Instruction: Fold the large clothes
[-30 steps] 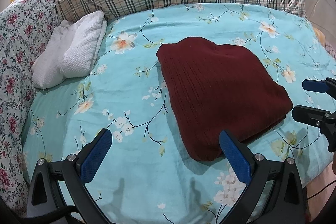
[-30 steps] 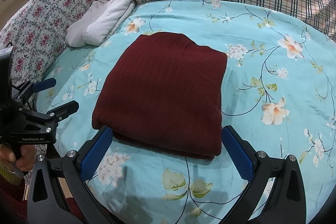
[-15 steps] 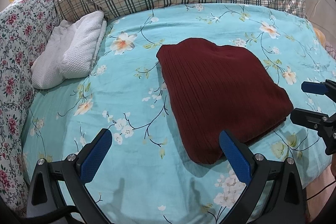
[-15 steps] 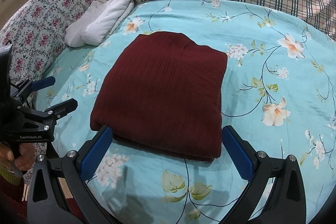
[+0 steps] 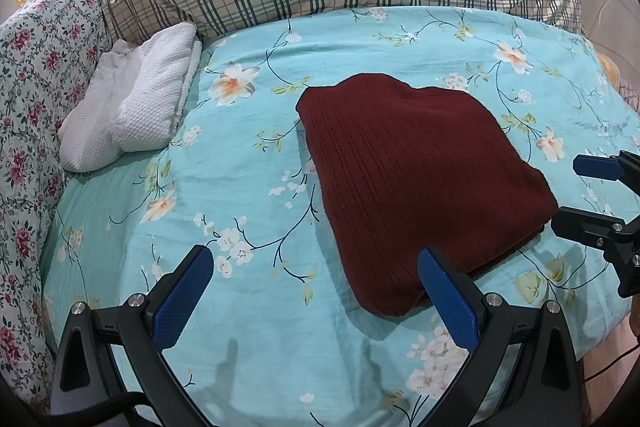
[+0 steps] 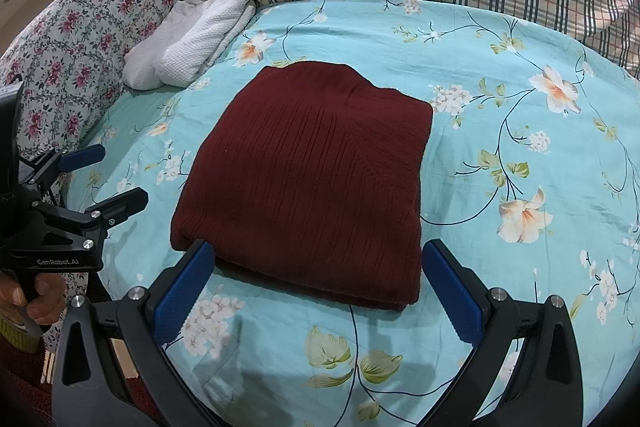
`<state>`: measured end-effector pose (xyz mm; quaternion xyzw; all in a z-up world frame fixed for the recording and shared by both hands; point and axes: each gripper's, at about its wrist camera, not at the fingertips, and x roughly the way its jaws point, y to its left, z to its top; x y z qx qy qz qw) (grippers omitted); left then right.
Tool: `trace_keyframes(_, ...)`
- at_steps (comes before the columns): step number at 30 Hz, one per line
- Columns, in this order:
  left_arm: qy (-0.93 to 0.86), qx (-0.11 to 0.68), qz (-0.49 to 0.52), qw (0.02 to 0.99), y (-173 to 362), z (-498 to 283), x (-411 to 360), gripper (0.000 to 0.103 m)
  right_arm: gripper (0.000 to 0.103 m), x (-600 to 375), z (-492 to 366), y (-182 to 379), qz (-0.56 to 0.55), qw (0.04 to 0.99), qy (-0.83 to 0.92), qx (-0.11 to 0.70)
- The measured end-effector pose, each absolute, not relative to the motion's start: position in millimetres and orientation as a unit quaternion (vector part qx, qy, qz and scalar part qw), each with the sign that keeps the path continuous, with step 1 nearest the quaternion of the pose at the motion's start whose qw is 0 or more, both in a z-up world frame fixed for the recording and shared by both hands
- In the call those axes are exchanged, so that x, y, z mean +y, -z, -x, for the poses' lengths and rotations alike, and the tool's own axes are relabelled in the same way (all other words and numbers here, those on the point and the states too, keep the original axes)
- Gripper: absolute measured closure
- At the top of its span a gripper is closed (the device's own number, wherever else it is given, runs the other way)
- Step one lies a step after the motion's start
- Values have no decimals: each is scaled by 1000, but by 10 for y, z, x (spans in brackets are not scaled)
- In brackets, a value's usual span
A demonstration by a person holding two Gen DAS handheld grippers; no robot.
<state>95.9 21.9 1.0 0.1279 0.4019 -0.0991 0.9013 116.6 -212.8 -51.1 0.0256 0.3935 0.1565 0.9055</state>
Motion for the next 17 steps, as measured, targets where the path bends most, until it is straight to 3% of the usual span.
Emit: trace_keyframes(17, 95, 407, -120, 900, 44, -1057, 202, 1, 0, -2190, -1272, 620, -35, 902, -152, 401)
